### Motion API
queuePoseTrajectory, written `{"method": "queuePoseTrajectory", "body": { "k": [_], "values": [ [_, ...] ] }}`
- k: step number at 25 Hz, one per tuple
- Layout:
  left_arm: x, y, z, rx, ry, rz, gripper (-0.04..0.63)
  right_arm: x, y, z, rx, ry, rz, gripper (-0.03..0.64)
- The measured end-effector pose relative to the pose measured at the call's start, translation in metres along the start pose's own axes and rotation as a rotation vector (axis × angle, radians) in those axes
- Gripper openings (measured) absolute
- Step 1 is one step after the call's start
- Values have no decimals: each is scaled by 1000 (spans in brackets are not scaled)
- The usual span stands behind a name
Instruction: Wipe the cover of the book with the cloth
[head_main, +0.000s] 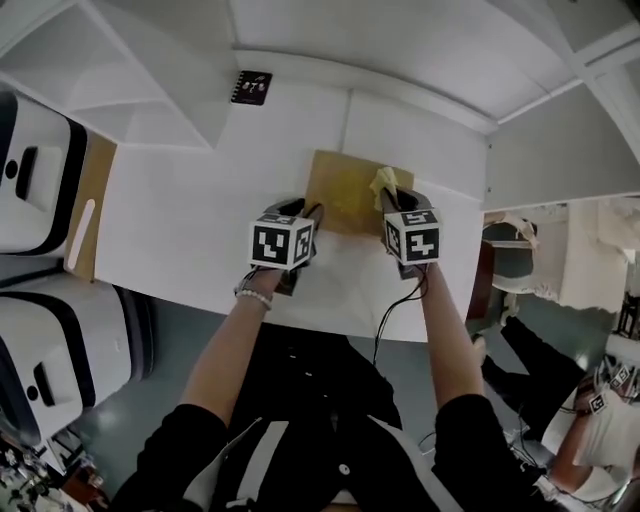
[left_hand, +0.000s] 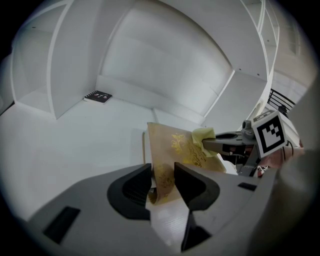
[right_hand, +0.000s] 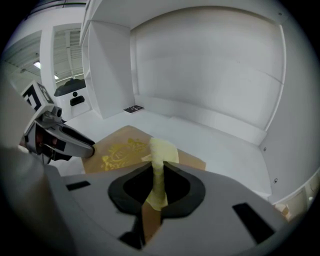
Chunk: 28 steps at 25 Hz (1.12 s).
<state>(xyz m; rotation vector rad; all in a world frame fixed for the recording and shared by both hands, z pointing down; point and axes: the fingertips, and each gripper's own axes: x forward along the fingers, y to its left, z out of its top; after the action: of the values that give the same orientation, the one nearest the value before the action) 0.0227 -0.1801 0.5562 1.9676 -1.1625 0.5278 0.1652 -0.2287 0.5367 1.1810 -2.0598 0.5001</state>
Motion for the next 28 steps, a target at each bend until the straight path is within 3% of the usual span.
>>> {"method": "queuePoseTrajectory", "body": {
  "k": [10,23,28],
  "values": [
    [0,-1,0,-7,1,-2,146,22,59,27,-88,-17,109,38],
    [-1,0,-1,0,4,4,146,40,126,48,-282,-26,249,38],
    [-1,0,-1,-3,4,5,146,41,128,47,-269,-27,264,38]
  ]
}}
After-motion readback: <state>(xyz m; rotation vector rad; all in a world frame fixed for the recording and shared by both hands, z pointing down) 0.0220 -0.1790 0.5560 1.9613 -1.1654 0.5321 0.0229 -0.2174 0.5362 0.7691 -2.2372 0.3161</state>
